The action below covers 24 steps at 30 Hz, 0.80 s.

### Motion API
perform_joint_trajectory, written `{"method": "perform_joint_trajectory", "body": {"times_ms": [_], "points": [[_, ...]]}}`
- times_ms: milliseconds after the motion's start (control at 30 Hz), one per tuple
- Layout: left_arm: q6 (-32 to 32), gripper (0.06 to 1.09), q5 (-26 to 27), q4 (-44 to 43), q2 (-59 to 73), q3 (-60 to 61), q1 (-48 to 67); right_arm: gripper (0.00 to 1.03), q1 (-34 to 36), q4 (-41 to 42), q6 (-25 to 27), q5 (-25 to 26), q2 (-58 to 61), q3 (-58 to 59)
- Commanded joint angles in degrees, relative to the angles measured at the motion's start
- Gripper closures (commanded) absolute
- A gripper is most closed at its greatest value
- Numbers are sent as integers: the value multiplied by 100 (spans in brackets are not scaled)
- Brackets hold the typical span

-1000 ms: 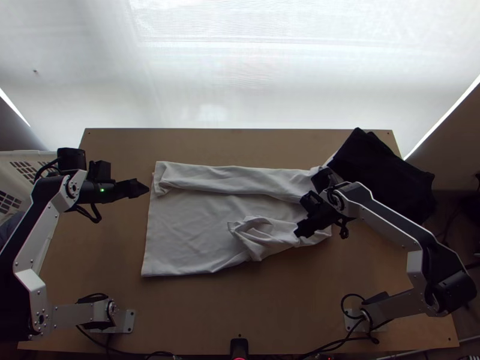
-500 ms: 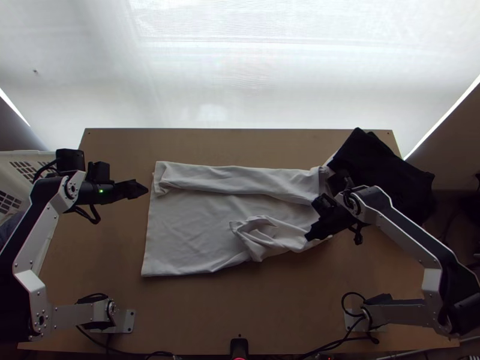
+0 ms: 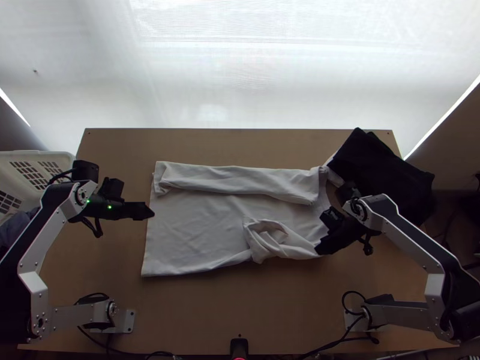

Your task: Fold the t-shirt

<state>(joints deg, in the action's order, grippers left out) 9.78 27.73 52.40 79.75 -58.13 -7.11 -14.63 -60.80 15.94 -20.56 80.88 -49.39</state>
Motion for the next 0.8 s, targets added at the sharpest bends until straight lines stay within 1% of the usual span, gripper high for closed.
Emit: {"method": "perform_joint_trajectory", "body": {"times_ms": [0, 33, 133, 167, 233, 267, 333, 400, 567, 667, 767], "points": [[551, 12, -698, 974, 261, 82, 465, 100, 57, -380, 260, 8, 235, 140], [481, 12, -839, 1088, 296, 56, 544, 100, 39, -389, 251, 8, 226, 131], [77, 12, -865, 1580, 243, 82, 650, 100, 31, -451, 242, 8, 226, 52], [-108, 12, -944, 1765, 234, 118, 747, 100, 31, -460, 234, 8, 226, 34], [-416, 12, -1173, 2099, 182, 188, 1001, 100, 22, -460, 225, 8, 226, 17], [-460, 12, -1314, 2134, 129, 258, 1072, 100, 13, -460, 225, 8, 235, -1], [-697, 12, -1771, 2090, 76, 346, 1230, 100, -31, -460, 207, 8, 270, -18], [-723, 12, -2017, 2134, 24, 434, 1265, 100, -92, -460, 172, -1, 314, -54], [-899, 12, -2096, 2283, -240, 759, 1669, 100, -207, -460, 119, -1, 428, -185], [-1066, 12, -2052, 2257, -258, 882, 2003, 100, -259, -460, 67, -1, 490, -273], [-1259, 12, -1990, 2046, -328, 1058, 2425, 100, -294, -468, 32, -1, 499, -282]]}}
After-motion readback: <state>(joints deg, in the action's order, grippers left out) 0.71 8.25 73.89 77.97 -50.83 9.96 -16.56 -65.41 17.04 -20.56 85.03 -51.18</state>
